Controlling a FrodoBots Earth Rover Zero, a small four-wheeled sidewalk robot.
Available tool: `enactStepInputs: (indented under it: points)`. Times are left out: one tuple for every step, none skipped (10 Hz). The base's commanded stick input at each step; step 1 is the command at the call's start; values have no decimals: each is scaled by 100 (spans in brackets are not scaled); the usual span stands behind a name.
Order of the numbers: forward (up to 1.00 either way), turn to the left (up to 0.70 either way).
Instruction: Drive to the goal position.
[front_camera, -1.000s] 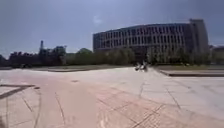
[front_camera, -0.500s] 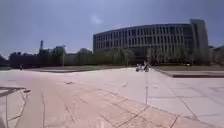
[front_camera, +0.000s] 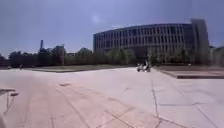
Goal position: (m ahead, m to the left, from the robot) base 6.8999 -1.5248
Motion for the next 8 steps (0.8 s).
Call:
enactStepInputs:
  points:
    - [76,-2]
    - [76,-3]
    - [76,-3]
    - [76,-3]
    - [76,-3]
    - [76,-6]
    - [76,-22]
    - [76,-33]
